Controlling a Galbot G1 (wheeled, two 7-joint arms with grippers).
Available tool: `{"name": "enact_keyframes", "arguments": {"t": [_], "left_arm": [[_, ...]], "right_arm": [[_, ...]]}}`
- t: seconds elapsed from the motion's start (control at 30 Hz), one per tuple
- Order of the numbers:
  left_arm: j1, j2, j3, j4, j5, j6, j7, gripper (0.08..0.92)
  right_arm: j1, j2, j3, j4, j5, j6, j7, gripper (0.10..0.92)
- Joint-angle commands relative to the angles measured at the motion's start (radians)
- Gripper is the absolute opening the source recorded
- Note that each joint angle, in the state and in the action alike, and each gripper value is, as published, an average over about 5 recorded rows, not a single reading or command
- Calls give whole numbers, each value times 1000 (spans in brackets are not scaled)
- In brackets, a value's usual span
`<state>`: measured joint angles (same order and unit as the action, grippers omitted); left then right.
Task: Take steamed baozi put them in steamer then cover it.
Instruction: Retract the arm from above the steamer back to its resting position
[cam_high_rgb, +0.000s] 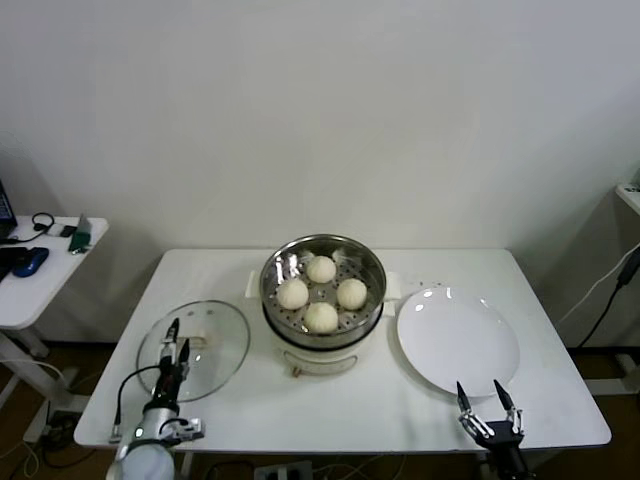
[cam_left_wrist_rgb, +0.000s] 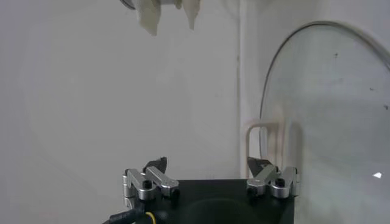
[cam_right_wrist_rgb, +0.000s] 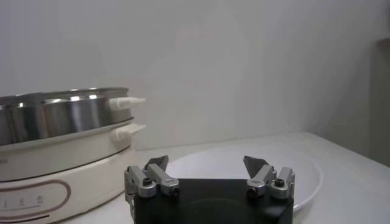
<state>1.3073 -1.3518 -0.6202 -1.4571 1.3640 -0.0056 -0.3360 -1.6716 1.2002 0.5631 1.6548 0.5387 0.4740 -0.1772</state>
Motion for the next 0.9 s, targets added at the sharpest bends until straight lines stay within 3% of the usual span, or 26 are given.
{"name": "enact_keyframes", "arguments": {"t": [0.03, 0.47, 0.9], "left_arm": [[-59, 30, 27, 42, -23, 22, 46, 823], [-75, 33, 45, 44, -63, 57, 64, 803], [-74, 22, 51, 53, -67, 76, 66, 446]], "right_arm": [[-6, 12, 3, 1, -6, 10, -1, 823], [-5, 25, 10, 7, -9, 11, -1, 823], [0, 27, 17, 15, -12, 11, -2, 823]]}}
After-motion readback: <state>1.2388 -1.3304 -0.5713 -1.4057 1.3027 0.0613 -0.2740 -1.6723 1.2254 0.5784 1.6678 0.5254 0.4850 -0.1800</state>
